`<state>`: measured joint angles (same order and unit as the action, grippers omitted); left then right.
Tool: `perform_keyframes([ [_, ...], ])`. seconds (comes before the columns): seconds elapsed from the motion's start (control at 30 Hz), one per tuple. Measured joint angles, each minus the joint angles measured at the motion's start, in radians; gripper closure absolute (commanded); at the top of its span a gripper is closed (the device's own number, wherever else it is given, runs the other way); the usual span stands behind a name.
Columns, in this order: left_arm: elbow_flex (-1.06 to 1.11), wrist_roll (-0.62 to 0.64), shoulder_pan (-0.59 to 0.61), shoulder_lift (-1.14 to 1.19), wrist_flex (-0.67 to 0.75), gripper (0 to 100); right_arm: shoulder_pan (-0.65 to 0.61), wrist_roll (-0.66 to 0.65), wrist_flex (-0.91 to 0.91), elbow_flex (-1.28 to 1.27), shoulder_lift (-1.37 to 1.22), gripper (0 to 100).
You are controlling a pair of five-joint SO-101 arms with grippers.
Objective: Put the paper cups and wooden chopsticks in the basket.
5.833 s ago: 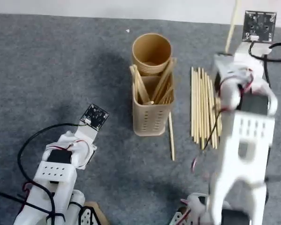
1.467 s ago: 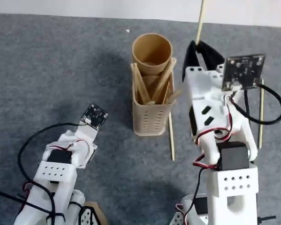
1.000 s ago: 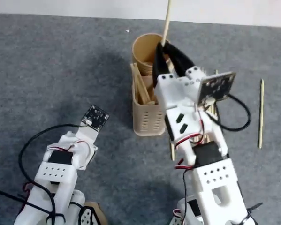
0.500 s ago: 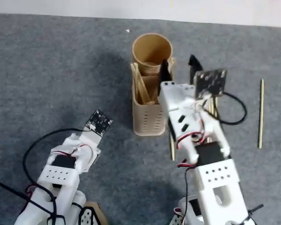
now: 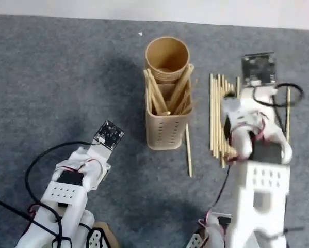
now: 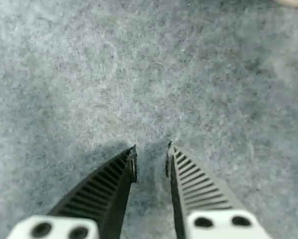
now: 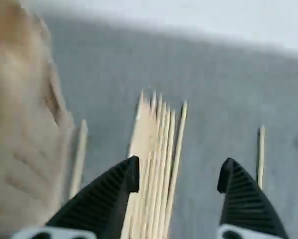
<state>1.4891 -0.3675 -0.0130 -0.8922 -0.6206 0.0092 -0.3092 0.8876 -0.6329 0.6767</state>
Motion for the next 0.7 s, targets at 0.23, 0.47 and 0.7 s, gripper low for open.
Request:
perform_keyframes([
  [0.23,0.012,0.000,0.000,0.000,0.000,87,0.077,-0.038,-0.216,-0.055,-0.448,73.8],
  [0.47,0.014,0.000,0.000,0.000,0.003,87,0.137,-0.038,-0.255,0.072,-0.752,73.8],
  [0.7,0.014,0.000,0.000,0.000,0.006,87,0.147,-0.038,-0.319,0.107,-0.784,73.8],
])
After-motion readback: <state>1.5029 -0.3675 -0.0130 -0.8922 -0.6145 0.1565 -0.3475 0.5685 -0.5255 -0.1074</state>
